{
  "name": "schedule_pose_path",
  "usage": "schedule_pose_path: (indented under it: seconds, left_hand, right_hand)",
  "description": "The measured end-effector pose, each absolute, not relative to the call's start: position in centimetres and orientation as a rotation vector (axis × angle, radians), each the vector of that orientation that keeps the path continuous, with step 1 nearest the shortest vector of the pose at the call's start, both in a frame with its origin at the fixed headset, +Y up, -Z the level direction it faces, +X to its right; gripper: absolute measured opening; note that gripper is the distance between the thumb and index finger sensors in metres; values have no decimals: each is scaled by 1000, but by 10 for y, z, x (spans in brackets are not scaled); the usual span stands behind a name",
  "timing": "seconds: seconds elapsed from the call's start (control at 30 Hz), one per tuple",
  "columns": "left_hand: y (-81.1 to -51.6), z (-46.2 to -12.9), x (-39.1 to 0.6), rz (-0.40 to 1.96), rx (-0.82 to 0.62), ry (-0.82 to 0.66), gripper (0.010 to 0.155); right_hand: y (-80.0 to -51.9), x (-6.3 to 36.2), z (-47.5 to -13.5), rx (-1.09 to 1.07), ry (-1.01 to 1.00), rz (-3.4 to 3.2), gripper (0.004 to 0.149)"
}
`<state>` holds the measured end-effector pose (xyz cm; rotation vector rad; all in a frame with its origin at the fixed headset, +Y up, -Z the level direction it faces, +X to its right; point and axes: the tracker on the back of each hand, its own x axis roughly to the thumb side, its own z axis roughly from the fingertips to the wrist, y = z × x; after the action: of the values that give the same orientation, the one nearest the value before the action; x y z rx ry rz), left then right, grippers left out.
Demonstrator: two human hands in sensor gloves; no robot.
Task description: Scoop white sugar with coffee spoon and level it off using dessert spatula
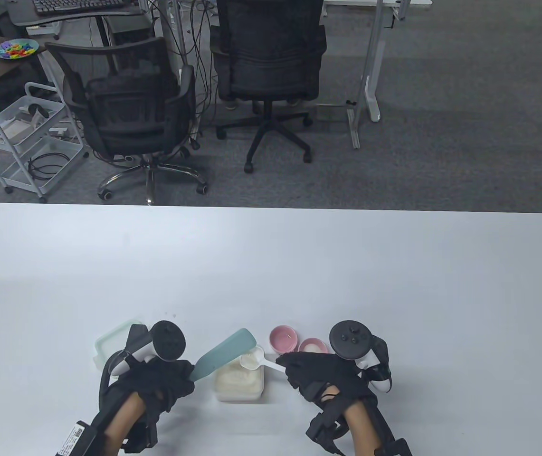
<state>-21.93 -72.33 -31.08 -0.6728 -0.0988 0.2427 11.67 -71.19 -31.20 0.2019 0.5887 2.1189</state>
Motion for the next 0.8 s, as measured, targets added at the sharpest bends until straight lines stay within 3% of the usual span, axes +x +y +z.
schedule_pose_path:
  seconds: [0.33,0.57,0.8]
  left_hand:
    - [-722,-311,-219,241,-667,-99,48]
    - [-706,-311,-233,350,-520,-48,49]
    - [-716,-312,-229,295,-589,-38,49]
  right_hand:
    - [-712,117,-312,195,596,2125,48]
    - [-708,119,-312,205,579,2116,48]
    - [-706,118,-311,222,579,2131,48]
